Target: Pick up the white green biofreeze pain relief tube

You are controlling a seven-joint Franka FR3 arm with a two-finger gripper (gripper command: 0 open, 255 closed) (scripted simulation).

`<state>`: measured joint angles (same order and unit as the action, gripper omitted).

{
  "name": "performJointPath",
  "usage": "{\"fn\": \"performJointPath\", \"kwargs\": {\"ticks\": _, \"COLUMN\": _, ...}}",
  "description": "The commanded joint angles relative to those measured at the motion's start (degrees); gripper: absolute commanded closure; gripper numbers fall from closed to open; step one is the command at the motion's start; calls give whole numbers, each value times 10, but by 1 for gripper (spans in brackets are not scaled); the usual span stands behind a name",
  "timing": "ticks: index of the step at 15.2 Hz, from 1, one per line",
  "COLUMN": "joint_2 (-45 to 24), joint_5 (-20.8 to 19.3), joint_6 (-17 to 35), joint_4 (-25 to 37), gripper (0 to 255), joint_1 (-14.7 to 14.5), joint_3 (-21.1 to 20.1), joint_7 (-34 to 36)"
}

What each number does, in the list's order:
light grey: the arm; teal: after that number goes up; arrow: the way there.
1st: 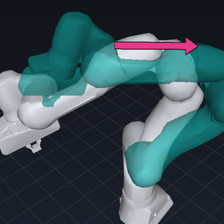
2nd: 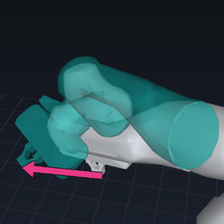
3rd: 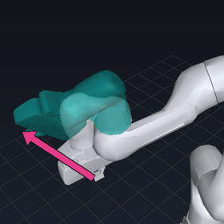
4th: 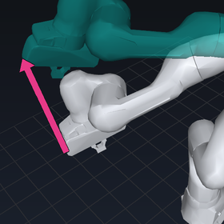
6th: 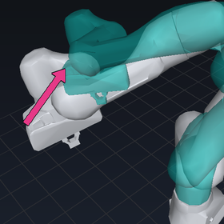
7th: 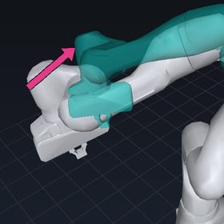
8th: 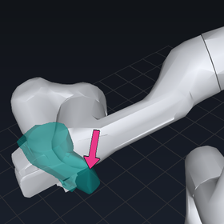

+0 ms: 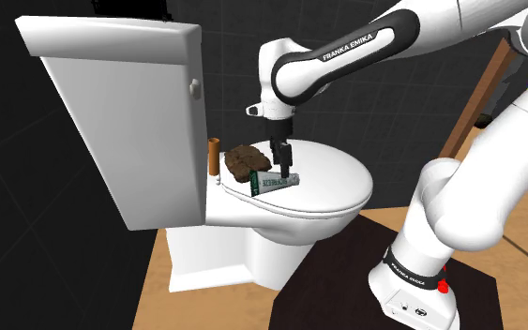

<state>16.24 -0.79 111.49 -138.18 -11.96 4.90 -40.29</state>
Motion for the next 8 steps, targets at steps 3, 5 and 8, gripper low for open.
{"fn": "performJointPath", "kwargs": {"ticks": 3, "joint_2": -22, "joint_5": -1, "joint_6": 33, "joint_4": -15, "gripper": 0, "joint_1": -3, "joint_3": 1, "joint_7": -15}}
{"fn": "performJointPath", "kwargs": {"ticks": 5, "joint_2": -31, "joint_5": 0, "joint_6": 50, "joint_4": -23, "gripper": 0, "joint_1": -3, "joint_3": 1, "joint_7": -16}}
{"fn": "performJointPath", "kwargs": {"ticks": 8, "joint_2": -38, "joint_5": 0, "joint_6": 63, "joint_4": -30, "gripper": 0, "joint_1": -3, "joint_3": 1, "joint_7": -16}}
